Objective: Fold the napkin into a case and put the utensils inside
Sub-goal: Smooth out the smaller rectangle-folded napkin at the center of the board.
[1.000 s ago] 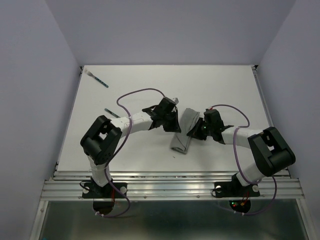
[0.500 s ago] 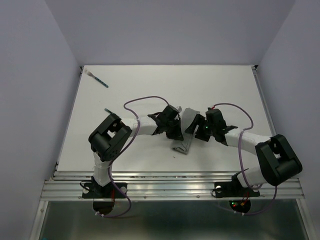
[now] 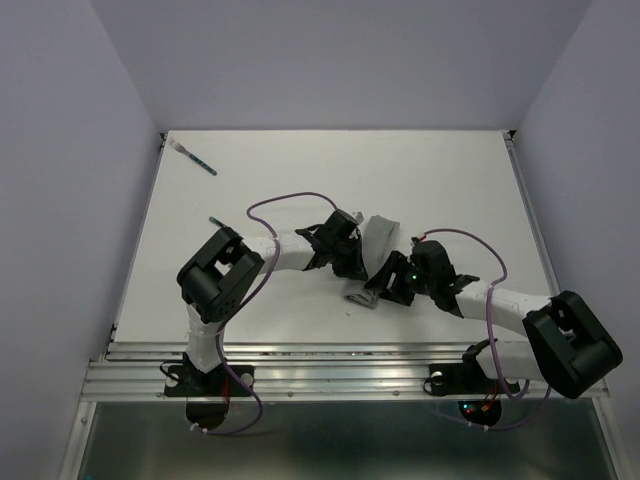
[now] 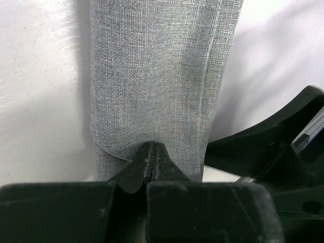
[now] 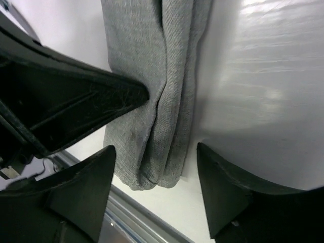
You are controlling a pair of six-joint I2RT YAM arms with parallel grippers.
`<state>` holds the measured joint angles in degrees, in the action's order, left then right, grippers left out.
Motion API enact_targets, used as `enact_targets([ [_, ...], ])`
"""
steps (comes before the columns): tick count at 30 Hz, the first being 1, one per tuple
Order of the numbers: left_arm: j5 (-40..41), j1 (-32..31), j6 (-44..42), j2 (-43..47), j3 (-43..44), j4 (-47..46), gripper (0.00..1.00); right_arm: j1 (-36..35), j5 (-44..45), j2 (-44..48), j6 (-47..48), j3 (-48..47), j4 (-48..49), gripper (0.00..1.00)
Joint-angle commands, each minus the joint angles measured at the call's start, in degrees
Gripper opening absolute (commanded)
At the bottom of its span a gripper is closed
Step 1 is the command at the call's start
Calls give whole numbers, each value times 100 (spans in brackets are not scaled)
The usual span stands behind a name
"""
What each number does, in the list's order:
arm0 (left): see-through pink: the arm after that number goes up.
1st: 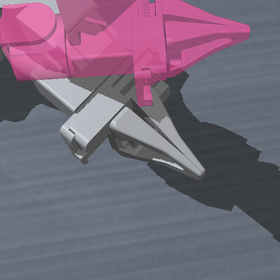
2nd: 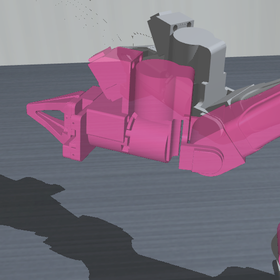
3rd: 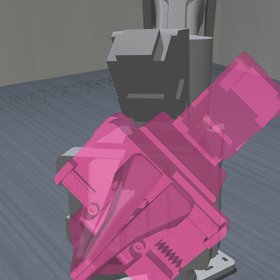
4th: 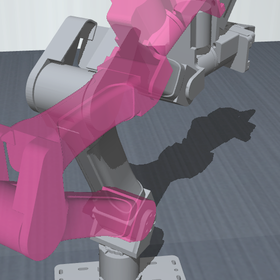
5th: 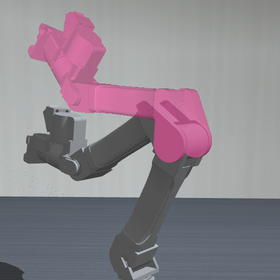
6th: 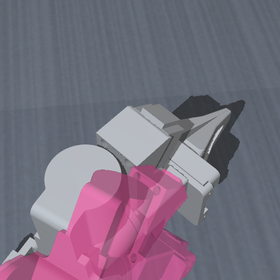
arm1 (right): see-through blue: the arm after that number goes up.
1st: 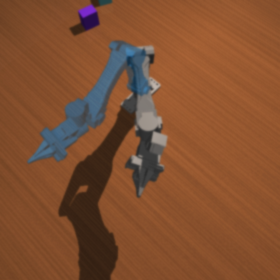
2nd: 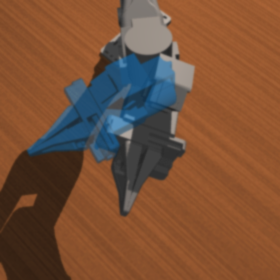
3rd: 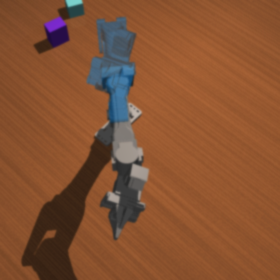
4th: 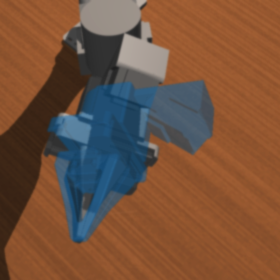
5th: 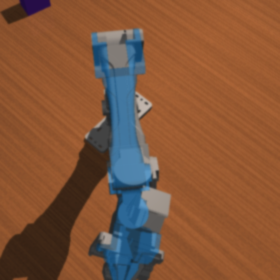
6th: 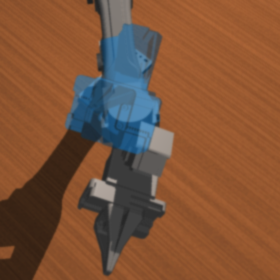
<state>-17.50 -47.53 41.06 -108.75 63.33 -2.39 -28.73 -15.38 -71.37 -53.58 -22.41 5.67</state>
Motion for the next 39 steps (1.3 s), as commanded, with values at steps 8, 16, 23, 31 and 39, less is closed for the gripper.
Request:
enact_targets([
  [8,62,-20,131,284,-102,-165,0,-273,87,-553,-363,316,479,35],
  [16,97,-20,113,679,-32,-86,0,-273,263,-430,-407,492,444,4],
  [23,150,-11,16,1084,293,178,0,-273,228,-211,-302,492,286,1],
  [31,360,94,-142,400,1118,415,0,-326,202,290,-258,685,4,1],
  [39,510,130,-309,-777,2191,608,0,-326,377,361,-153,774,-275,17],
])
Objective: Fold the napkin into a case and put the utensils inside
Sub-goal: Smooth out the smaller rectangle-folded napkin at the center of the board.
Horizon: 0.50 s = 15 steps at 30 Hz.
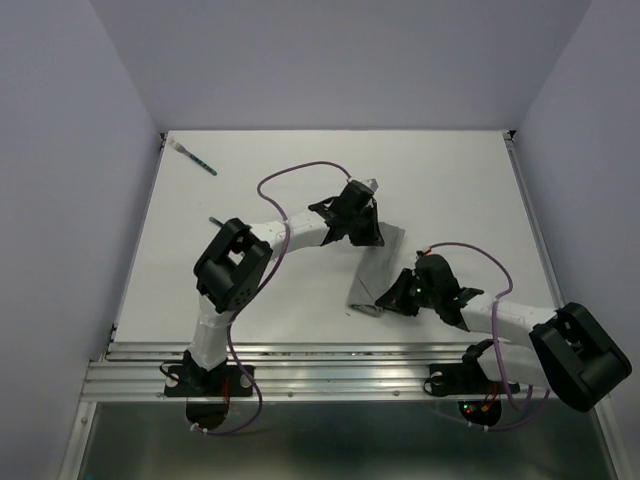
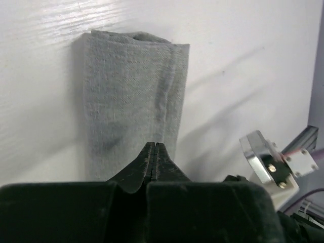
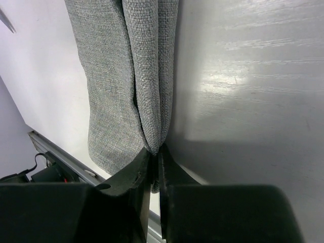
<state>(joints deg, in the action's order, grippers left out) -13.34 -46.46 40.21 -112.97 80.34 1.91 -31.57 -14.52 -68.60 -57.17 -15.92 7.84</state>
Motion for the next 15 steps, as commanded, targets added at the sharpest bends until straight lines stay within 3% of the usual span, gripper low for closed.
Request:
enact_targets([
  [1,25,14,-259,-488,718,300,0,-42,379,127,258,81,-641,29],
  [2,-27,14,-276,-576,773,318,0,-42,528,197,285,-85,-834,45],
  [5,-142,5,-312,-735,843,292,0,-42,1231,618,539,-367,-1687,55],
  [9,-186,5,-426,-744,861,292,0,493,1417,927,908,-884,-2128,56],
  [15,-283,5,-523,-850,879,310,0,1512,1364,225,1480,-1650,-2111,50],
])
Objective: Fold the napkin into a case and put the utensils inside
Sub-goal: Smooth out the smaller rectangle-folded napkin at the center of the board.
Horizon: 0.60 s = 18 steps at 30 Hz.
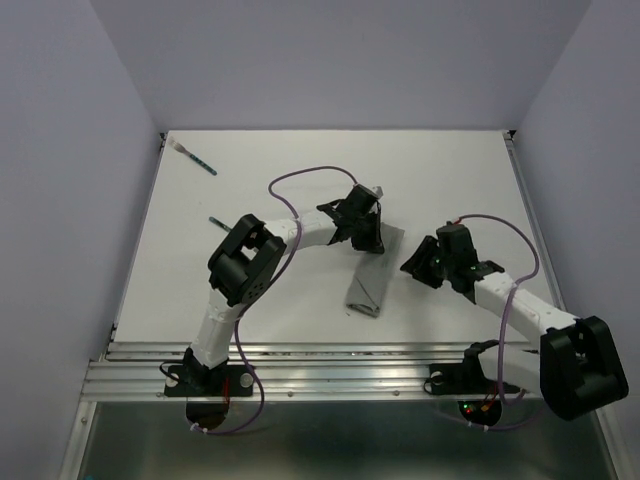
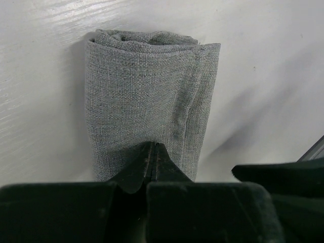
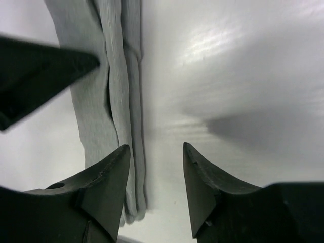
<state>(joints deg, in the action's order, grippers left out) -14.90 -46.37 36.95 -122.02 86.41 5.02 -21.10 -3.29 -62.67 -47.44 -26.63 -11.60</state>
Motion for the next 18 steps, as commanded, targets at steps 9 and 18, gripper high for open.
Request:
enact_targets([
  [9,-303,5,-241,-15,174,-62,0,757,65,-1826,947,-1958,113,52],
  [18,-426,5,-320,37,130,-132,0,757,-128,-2583,1070,-2276,245,62],
])
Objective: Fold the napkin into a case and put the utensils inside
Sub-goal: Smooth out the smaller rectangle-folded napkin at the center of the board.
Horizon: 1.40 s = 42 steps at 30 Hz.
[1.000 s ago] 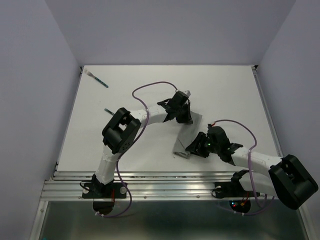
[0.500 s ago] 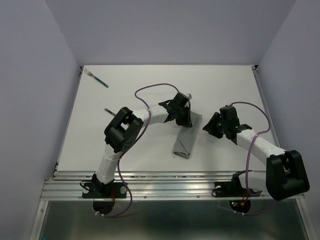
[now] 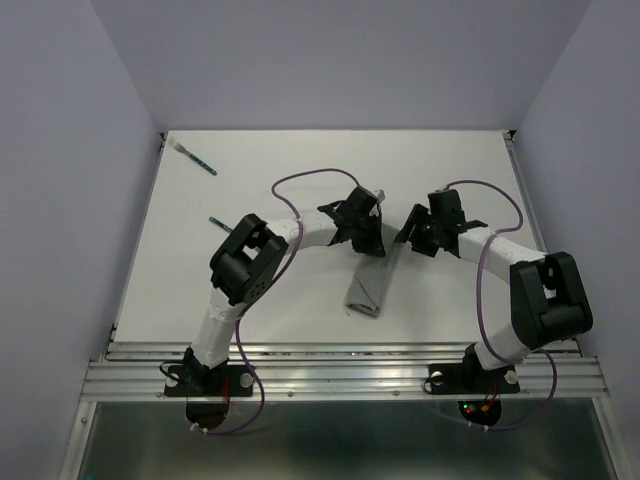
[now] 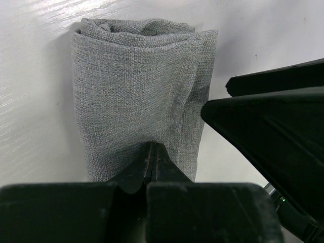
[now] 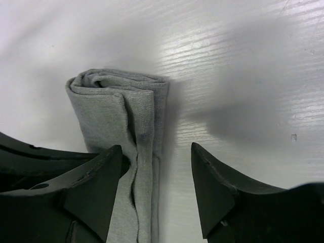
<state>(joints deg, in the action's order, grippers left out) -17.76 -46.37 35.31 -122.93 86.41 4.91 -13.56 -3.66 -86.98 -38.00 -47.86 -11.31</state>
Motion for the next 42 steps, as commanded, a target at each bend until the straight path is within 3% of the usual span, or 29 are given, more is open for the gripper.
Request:
enact_targets([
  [1,-158,-4,-156,129,130,-139,0,3,-143,-170,126,-145,295,59],
  [11,-579,5,-288,15,166,-165,0,3,-372,-319,65,-251,516,51],
  [28,-826,-4,-349,-29,-98,-306,0,3,-477,-460,-129,-382,674,52],
  [32,-817,5,-384,41,-125,-324,0,3,-487,-653,-111,-435,683,42],
  [36,-791,-4,-420,190,-133,-297,0,3,-425,-776,-94,-383,744,19],
  [42,-624,171,-543,778,-107,-148,0,3,-398,-812,-15,-295,797,1],
])
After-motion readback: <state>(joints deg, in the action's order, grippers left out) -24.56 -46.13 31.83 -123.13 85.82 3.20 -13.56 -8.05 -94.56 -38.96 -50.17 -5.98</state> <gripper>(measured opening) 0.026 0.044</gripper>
